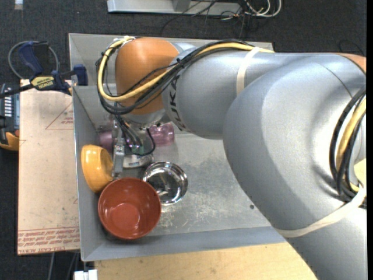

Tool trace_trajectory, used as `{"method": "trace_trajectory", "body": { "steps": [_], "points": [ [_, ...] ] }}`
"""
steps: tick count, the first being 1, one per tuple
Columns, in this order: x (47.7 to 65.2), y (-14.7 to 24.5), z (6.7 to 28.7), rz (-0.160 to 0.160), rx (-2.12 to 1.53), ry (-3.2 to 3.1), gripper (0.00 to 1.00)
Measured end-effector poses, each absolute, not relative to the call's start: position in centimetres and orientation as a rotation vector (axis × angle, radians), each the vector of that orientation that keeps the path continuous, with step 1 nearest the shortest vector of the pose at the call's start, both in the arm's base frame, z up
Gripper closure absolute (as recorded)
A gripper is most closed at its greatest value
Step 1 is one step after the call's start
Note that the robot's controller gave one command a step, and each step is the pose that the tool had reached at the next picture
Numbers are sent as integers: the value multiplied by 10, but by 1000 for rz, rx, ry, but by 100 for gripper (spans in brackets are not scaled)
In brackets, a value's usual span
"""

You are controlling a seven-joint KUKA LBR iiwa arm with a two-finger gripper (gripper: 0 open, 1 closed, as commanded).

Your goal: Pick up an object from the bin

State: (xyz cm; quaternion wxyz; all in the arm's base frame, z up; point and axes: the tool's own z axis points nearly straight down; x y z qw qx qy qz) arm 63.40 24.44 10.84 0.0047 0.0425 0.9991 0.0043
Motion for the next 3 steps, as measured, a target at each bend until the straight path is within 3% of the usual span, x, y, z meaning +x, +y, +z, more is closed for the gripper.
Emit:
{"method": "trace_trajectory", "body": {
  "steps": [1, 2, 3],
  "points": [
    [645, 230, 98, -1, 717, 3043, 0],
    [641, 234, 88, 8, 410, 3111, 100],
    [641, 234, 89, 8, 410, 3111, 100]
  ]
}}
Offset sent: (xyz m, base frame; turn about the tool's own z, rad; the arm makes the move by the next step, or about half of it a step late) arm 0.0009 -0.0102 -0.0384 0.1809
